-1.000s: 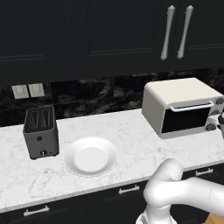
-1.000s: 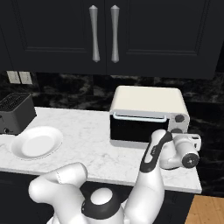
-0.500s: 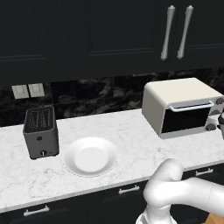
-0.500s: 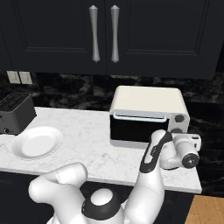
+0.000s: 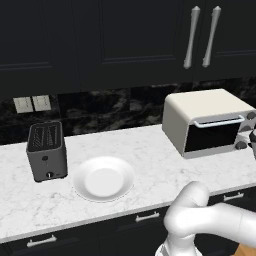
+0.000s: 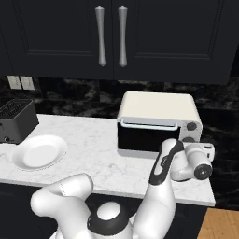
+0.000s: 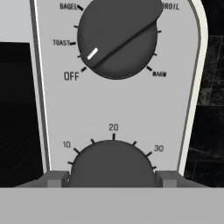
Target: Pick up the kebab skewer and baguette bread, and place them inside the toaster oven. Close the toaster oven door and start by setting the timer.
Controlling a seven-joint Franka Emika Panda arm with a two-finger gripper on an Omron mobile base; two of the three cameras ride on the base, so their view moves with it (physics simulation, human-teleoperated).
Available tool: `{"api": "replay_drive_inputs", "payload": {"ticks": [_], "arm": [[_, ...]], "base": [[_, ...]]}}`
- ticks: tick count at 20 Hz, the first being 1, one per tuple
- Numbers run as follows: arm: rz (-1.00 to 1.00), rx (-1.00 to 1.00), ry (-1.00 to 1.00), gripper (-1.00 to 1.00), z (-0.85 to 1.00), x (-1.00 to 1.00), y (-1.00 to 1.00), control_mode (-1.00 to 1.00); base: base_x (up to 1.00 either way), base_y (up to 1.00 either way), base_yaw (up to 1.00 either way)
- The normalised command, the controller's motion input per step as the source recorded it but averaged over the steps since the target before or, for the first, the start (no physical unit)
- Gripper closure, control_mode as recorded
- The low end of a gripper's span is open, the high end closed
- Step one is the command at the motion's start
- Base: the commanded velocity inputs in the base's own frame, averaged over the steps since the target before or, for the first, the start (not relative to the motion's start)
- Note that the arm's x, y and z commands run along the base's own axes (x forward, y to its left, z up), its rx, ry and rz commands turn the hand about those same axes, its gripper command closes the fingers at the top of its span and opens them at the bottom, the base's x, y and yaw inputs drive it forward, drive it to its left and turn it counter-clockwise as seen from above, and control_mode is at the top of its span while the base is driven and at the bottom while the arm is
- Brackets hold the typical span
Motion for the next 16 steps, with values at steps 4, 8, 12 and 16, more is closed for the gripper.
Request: {"api": "replay_drive_inputs", "payload": {"ticks": [4,8,12,16], "arm": [[-0.01,0.06,-0.03,1.0,0.0,-0.09,-0.11,-1.0],[-0.02,0.11,-0.01,1.0,0.0,0.0,-0.03,-1.0],[-0.02,0.1,0.0,1.0,0.0,0.0,0.0,-1.0],[-0.03,0.1,-0.01,1.0,0.0,0.0,0.0,-1.0]], "base": [[0.0,0.0,0.0],[0.0,0.0,0.0],[0.0,0.0,0.0],[0.0,0.0,0.0]]}}
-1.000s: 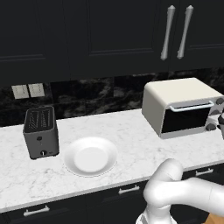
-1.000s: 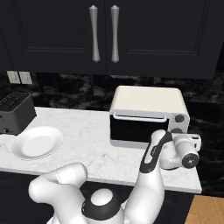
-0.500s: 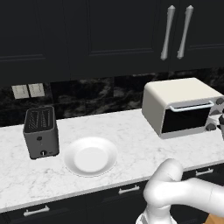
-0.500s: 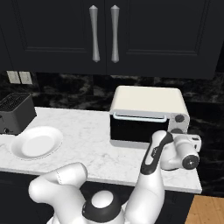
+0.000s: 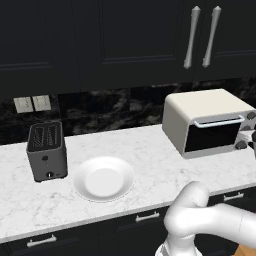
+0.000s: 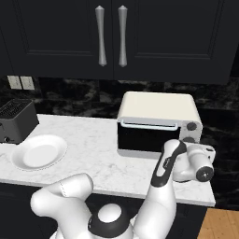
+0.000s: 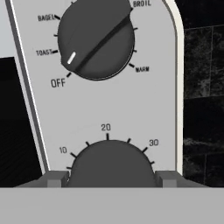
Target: Pick up the kebab skewer and baguette bread, and place them inside the toaster oven. Close the toaster oven door and start by setting the timer.
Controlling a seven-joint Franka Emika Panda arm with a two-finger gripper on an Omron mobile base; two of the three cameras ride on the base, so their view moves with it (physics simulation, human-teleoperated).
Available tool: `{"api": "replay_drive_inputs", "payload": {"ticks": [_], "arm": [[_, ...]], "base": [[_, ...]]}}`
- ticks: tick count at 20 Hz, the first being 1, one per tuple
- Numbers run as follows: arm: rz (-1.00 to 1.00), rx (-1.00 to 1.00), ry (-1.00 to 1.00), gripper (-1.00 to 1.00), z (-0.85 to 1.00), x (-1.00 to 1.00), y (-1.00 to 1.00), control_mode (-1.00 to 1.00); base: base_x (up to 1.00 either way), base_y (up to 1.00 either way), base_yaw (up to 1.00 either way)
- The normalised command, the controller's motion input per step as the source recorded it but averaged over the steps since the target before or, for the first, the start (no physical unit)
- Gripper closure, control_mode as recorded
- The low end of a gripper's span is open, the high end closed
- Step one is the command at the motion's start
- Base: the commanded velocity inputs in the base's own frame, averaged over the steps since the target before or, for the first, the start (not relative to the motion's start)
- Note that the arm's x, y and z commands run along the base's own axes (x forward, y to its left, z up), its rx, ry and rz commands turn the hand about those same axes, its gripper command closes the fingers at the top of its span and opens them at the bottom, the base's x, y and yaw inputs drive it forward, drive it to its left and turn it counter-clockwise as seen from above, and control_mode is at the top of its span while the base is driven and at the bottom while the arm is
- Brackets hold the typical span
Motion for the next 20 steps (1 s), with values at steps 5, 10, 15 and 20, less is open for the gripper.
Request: {"api": "replay_drive_inputs", "payload": {"ticks": [5,10,15,20], "arm": [[-0.04,0.09,0.0,1.0,0.0,0.0,0.0,-1.0],[-0.05,0.1,0.0,1.0,0.0,0.0,0.0,-1.0],[-0.04,0.13,-0.03,1.0,0.0,0.0,0.0,-1.0],[-0.02,0.14,-0.05,1.0,-0.01,0.0,0.0,-1.0]], "base": [[0.0,0.0,0.0],[0.0,0.0,0.0],[0.0,0.0,0.0],[0.0,0.0,0.0]]}}
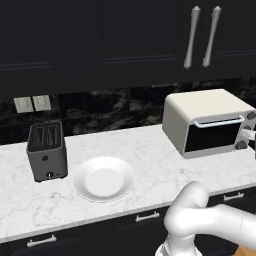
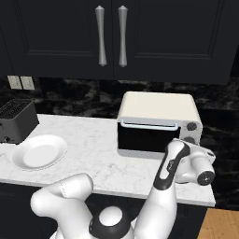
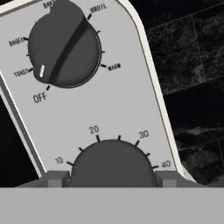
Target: Pick up the kebab skewer and baguette bread, and place them inside the toaster oven. Close the toaster oven door and start by setting the timer.
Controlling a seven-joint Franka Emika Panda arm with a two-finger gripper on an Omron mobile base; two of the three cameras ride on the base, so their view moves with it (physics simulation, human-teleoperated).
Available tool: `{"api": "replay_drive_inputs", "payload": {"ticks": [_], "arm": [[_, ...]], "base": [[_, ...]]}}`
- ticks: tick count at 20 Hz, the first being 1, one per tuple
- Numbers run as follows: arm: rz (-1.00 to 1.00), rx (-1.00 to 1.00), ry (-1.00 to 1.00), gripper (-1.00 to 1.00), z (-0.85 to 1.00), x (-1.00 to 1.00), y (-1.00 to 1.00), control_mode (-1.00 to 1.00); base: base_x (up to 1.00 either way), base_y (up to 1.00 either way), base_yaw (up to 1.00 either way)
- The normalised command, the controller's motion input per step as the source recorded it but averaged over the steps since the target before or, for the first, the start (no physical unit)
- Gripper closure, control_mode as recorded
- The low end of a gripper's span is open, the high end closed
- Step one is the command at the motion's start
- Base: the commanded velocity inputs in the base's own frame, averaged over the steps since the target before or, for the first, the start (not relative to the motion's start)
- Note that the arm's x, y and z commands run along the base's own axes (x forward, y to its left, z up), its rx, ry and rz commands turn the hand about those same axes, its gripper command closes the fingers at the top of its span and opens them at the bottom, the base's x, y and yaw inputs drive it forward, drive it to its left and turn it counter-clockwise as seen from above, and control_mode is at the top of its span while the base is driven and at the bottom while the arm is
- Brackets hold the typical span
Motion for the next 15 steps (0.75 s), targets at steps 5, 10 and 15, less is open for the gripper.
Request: {"api": "replay_drive_inputs", "payload": {"ticks": [5,10,15], "arm": [[-0.01,0.14,-0.02,1.0,-0.04,0.0,0.0,-1.0],[-0.02,0.14,-0.01,1.0,-0.02,0.0,0.0,-1.0],[-0.03,0.13,-0.02,1.0,-0.02,0.0,0.0,-1.0]], "base": [[0.0,0.0,0.0],[0.0,0.0,0.0],[0.0,0.0,0.0]]}}
